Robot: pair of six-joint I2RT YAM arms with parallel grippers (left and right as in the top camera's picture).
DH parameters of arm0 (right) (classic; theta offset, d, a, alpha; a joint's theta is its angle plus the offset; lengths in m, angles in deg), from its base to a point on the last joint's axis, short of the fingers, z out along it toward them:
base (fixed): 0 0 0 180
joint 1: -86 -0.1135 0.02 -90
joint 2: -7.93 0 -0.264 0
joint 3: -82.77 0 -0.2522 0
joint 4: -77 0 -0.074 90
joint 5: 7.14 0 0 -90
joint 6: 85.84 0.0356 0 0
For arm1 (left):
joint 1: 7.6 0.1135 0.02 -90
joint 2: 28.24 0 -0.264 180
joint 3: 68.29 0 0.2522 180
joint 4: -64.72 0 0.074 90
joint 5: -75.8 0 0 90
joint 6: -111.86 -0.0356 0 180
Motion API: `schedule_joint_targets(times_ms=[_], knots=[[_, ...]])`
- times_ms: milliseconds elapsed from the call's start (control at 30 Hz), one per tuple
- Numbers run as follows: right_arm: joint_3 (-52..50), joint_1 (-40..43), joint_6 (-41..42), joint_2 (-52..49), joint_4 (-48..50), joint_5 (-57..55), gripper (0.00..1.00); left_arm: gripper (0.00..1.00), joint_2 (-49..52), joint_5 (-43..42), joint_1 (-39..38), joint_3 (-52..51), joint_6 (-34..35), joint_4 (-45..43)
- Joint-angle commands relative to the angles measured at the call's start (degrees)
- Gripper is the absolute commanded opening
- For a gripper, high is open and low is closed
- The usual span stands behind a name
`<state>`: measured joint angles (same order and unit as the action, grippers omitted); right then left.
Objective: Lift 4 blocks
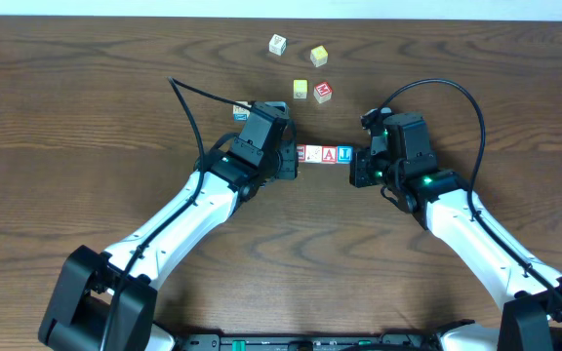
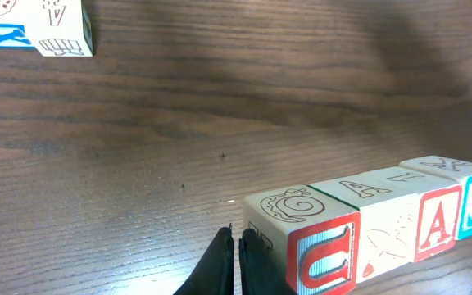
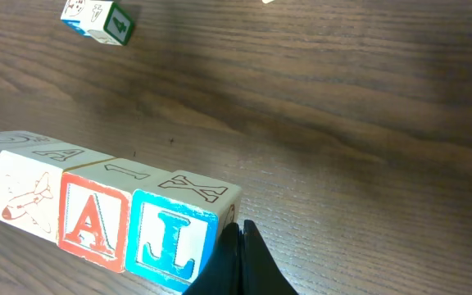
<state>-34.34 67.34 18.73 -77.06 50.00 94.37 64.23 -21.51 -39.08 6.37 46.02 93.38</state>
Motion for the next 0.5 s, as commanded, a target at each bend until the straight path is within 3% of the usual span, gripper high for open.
schedule_joint_targets(times_ms=[0, 467], knots=[[1.88, -3.96, 0.68, 0.96, 0.57, 11.47, 0.01, 0.07, -1.18, -8.07, -1.97, 1.22, -0.13, -1.79], [1.88, -3.96, 0.63, 3.78, -0.37, 11.02, 0.01, 0.07, -1.18, -8.09, -1.97, 1.22, -0.11, -1.64]])
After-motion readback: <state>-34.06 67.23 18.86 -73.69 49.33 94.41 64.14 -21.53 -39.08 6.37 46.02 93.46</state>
